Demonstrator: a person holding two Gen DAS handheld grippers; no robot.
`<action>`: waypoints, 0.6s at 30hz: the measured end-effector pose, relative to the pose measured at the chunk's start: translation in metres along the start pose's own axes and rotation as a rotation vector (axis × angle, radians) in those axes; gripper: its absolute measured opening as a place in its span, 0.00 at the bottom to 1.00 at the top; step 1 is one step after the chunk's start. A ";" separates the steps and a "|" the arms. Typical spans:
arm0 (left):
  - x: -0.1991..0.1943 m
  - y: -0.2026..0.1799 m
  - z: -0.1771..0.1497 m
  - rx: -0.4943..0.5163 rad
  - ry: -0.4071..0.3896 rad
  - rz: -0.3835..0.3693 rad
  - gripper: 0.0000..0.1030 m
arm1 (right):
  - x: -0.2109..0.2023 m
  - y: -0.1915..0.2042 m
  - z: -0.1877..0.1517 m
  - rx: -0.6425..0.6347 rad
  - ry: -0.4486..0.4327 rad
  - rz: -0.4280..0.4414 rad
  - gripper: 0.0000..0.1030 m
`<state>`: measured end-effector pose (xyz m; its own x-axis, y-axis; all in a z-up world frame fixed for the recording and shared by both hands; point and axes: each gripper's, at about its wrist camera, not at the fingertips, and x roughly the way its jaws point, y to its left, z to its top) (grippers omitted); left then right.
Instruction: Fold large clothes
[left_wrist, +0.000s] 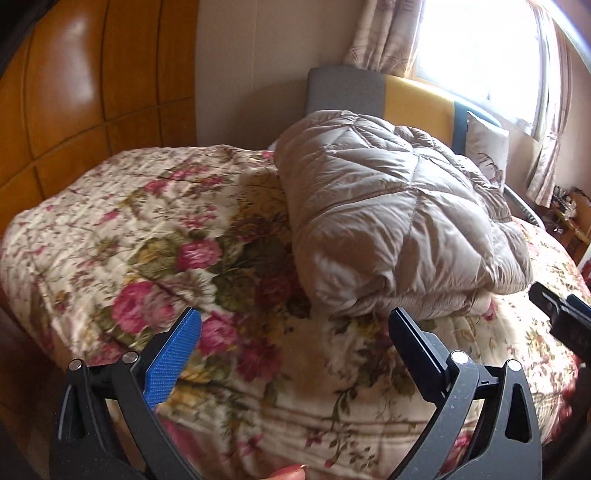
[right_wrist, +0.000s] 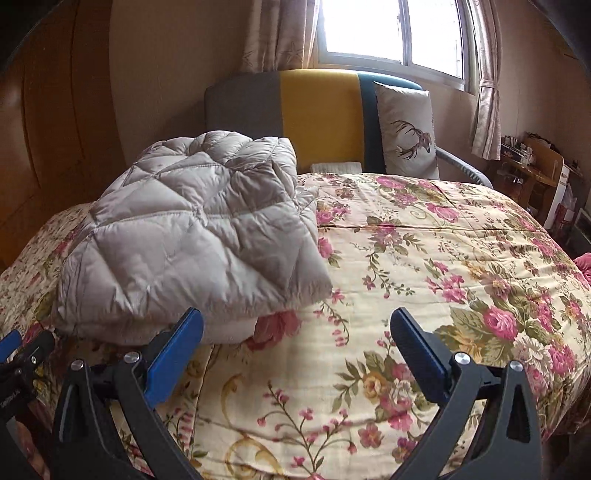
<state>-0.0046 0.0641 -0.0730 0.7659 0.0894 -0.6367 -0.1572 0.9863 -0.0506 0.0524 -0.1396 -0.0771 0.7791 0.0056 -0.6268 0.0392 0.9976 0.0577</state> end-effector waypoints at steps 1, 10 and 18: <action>-0.003 0.001 -0.003 -0.004 -0.001 0.006 0.97 | -0.003 0.001 -0.004 -0.004 0.006 -0.002 0.98; -0.025 0.006 -0.015 -0.028 -0.036 0.051 0.97 | -0.025 0.017 -0.027 -0.039 0.083 0.070 0.98; -0.041 0.000 -0.022 -0.005 -0.090 0.096 0.97 | -0.042 0.028 -0.033 -0.086 0.054 0.080 0.98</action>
<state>-0.0500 0.0577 -0.0637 0.7998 0.1956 -0.5676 -0.2352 0.9719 0.0036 0.0002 -0.1099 -0.0752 0.7425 0.0873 -0.6641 -0.0777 0.9960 0.0441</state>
